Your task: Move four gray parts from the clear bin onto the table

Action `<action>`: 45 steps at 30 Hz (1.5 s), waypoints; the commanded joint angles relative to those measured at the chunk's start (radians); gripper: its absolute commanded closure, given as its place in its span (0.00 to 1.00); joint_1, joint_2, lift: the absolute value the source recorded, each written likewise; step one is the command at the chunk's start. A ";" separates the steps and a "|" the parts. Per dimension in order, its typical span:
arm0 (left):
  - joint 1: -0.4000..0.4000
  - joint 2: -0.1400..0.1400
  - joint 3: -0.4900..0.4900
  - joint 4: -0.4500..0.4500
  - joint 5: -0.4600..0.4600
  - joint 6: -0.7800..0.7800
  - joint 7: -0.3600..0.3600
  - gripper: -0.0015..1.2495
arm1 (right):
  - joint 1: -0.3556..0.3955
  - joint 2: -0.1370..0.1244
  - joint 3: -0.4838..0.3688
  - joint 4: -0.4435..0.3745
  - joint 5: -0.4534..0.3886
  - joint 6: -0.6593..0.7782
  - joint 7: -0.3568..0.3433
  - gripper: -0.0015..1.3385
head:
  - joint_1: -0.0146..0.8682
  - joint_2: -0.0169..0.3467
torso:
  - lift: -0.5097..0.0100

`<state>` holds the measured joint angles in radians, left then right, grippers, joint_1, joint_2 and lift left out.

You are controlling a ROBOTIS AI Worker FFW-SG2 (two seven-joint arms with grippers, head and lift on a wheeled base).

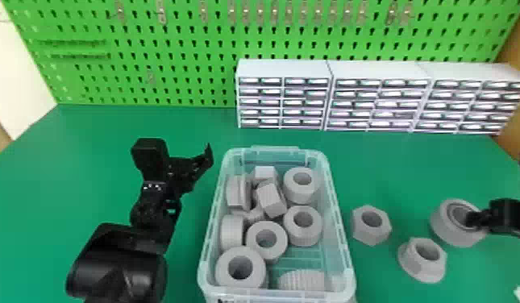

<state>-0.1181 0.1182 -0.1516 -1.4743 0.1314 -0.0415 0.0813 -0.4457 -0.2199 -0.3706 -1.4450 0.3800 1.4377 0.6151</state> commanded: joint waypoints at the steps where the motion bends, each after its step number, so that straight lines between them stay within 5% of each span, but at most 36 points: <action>1: 0.002 0.000 0.000 0.000 0.001 0.000 0.000 0.10 | 0.005 0.001 -0.018 0.021 0.013 -0.019 0.000 0.67 | 0.80 0.24 | 0.88; 45: 0.009 -0.002 0.004 0.000 0.010 -0.006 0.000 0.10 | 0.031 0.004 -0.060 0.100 0.086 -0.056 0.000 0.66 | 0.80 0.24 | 0.88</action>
<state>-0.1089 0.1166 -0.1473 -1.4741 0.1405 -0.0476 0.0813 -0.4141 -0.2163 -0.4338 -1.3469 0.4615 1.3806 0.6151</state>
